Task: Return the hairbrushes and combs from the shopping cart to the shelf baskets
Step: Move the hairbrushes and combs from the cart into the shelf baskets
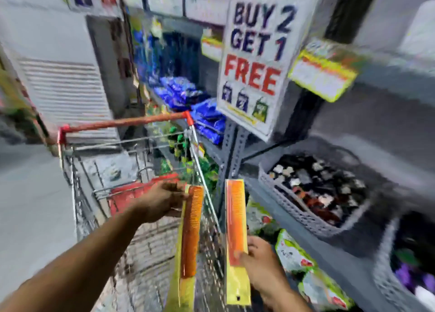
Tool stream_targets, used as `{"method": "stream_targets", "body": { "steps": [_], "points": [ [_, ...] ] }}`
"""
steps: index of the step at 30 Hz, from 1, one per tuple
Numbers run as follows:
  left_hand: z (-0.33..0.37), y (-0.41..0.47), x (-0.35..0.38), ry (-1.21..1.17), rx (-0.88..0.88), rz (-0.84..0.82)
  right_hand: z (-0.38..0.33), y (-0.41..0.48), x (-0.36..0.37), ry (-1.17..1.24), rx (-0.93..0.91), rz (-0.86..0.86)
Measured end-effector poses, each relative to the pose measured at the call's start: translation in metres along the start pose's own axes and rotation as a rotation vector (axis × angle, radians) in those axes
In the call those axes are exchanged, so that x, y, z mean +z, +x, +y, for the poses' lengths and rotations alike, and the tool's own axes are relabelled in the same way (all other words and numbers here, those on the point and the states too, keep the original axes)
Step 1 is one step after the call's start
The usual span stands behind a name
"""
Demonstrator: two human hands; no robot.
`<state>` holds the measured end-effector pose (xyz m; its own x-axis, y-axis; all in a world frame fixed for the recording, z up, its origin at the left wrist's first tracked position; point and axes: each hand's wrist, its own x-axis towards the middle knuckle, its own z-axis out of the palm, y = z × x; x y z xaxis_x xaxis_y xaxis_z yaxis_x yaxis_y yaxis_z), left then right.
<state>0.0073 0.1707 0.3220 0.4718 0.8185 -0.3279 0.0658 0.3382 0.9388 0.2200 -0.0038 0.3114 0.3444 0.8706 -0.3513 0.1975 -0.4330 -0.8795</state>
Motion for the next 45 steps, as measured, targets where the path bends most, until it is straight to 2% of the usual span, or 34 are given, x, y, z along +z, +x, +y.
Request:
{"method": "stream_targets", "body": {
  "steps": [6,10,13,19,25,30,35,45],
  "points": [
    [0.093,-0.026,0.128,-0.023,0.172,-0.223,-0.027,-0.072,-0.111,0.224,-0.152,0.110],
    [0.126,-0.035,0.228,0.009,0.243,-0.373,-0.019,-0.124,-0.192,0.298,-0.211,0.244],
    [0.133,-0.038,0.287,0.012,0.239,-0.416,-0.008,-0.155,-0.235,0.312,-0.227,0.332],
    [0.110,-0.045,0.420,-0.033,0.127,-0.527,0.040,-0.215,-0.318,0.295,-0.176,0.554],
    [0.071,-0.054,0.550,0.053,0.052,-0.608,0.100,-0.271,-0.396,0.322,-0.115,0.801],
    [0.041,-0.061,0.637,0.104,-0.024,-0.725,0.153,-0.293,-0.445,0.267,0.042,0.959],
    [0.015,-0.059,0.707,0.214,-0.029,-0.789,0.195,-0.285,-0.472,0.234,0.179,0.995],
    [-0.013,-0.030,0.772,0.405,0.035,-0.672,0.230,-0.266,-0.482,0.192,0.384,1.015]
  ]
}}
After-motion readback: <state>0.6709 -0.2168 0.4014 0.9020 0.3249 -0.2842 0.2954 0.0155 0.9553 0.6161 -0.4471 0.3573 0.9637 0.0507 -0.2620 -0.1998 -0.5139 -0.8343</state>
